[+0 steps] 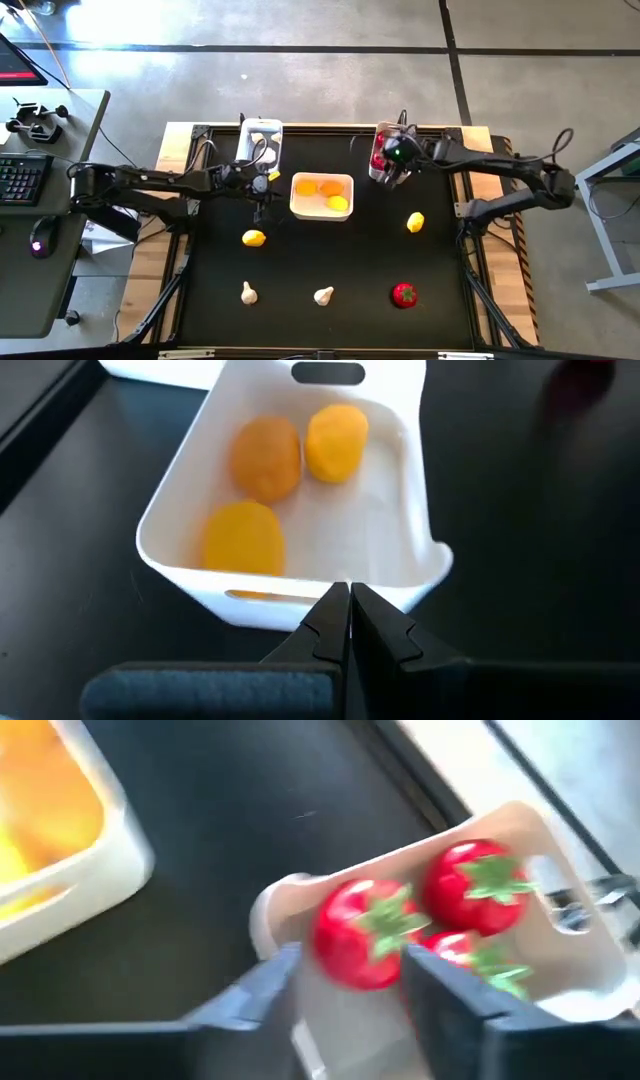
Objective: Sort produce into baskets
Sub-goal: Put the white garlic into the transparent bin
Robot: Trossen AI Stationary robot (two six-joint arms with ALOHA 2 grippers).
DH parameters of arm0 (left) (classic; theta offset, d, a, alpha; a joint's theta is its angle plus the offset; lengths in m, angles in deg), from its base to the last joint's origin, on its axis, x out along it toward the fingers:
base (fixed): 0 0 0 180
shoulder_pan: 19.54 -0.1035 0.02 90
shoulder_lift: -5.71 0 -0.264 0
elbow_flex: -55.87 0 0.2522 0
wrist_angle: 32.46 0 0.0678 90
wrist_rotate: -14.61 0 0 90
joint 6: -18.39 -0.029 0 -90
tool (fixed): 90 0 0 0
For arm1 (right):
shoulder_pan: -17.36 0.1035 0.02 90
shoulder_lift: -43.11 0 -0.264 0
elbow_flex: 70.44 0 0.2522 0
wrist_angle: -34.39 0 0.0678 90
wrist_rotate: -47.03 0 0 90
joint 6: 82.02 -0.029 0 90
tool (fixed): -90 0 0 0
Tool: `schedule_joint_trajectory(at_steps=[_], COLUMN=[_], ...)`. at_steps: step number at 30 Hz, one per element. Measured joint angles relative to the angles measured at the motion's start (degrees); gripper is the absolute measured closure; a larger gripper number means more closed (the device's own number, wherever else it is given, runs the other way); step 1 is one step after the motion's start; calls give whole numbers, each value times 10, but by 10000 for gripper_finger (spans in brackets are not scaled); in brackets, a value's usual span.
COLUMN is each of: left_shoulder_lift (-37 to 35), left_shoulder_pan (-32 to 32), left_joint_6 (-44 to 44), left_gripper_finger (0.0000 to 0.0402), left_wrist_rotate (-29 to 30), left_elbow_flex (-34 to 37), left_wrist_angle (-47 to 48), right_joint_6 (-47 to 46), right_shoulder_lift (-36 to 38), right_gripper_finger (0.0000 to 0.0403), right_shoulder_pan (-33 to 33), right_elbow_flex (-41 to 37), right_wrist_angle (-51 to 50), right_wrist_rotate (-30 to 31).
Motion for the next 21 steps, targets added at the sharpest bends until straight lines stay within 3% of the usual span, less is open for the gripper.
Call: schedule_joint_trajectory(at_steps=[3,5,11,21], left_shoulder_lift=[-24,-37,-63,-66], left_shoulder_pan=[0,0,0,1], left_joint_6=[0,5,9,16], left_gripper_finger=[401,401,401,401], left_wrist_rotate=[0,0,-4,-5], left_elbow_flex=[0,0,0,0], left_wrist_angle=[19,34,58,60], right_joint_6=[-9,-11,-30,-24], right_shoulder_lift=[3,2,2,2], right_gripper_finger=[344,387,373,397], right_shoulder_pan=[27,39,56,29], right_elbow_flex=[-25,-48,-104,-120], right_wrist_angle=[-2,4,42,36], right_wrist_rotate=[-19,-24,-22,33])
